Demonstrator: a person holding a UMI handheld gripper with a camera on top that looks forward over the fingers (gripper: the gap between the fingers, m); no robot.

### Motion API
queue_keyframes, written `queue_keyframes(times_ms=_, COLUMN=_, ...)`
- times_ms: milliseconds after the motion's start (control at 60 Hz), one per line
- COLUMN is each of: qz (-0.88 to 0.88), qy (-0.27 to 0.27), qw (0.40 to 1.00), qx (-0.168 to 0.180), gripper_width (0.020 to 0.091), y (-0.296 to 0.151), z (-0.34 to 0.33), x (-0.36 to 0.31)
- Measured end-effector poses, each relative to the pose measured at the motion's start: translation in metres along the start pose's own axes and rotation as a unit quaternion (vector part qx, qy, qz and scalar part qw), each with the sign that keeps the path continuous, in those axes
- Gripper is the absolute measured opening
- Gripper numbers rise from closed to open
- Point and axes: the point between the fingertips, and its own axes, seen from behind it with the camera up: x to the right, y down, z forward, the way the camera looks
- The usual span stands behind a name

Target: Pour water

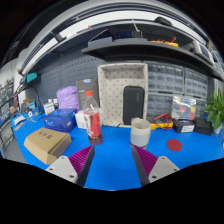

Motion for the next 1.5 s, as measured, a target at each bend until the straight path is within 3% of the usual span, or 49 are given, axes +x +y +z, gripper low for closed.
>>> queue_keyframes(times_ms=400, qz=0.037, qy=0.05, qw=0.998, qx=0.009, gripper_width=0.0762, y=-0.019, z=0.099, x=-0.022)
queue_keyframes(times_ms=800, qz=0.025, qy=0.065, qw=0.997, qx=0.03, gripper_width=0.0755, y=-0.044, z=0.206, x=-0.037)
queue_keyframes(times_ms=900, qz=0.022, qy=0.06, qw=0.996, qx=0.058, gripper_width=0.0688, y=-0.062, z=0.215, x=-0.039)
queue_keyframes(times_ms=967, qz=0.034, qy=0.075, qw=0.994, qx=0.065, gripper_width=0.0516, y=-0.053, z=0.216, x=-0.031)
queue_keyframes(times_ms=1033, qz=0.035, qy=0.071, qw=0.993, qx=0.083, gripper_width=0.0466, y=-0.057, z=0.221, x=-0.033)
queue_keyframes(times_ms=1067, qz=0.033, qy=0.068, qw=0.994, qx=0.082, gripper_width=0.0471, y=-0.061, z=0.222, x=-0.033)
queue_keyframes(times_ms=1117, qz=0.017, qy=0.064, qw=0.995, qx=0.08, gripper_width=0.0421, y=-0.057, z=0.215, x=-0.031)
queue_keyframes(times_ms=1367, qz=0.045, qy=0.063, qw=0.995, qx=0.066, gripper_width=0.0399, y=-0.053, z=0.209, x=-0.027)
queue_keyframes(times_ms=1500, qz=0.137, qy=0.037, qw=0.989, qx=0.047, gripper_width=0.0398, y=-0.055, z=0.21, x=-0.023)
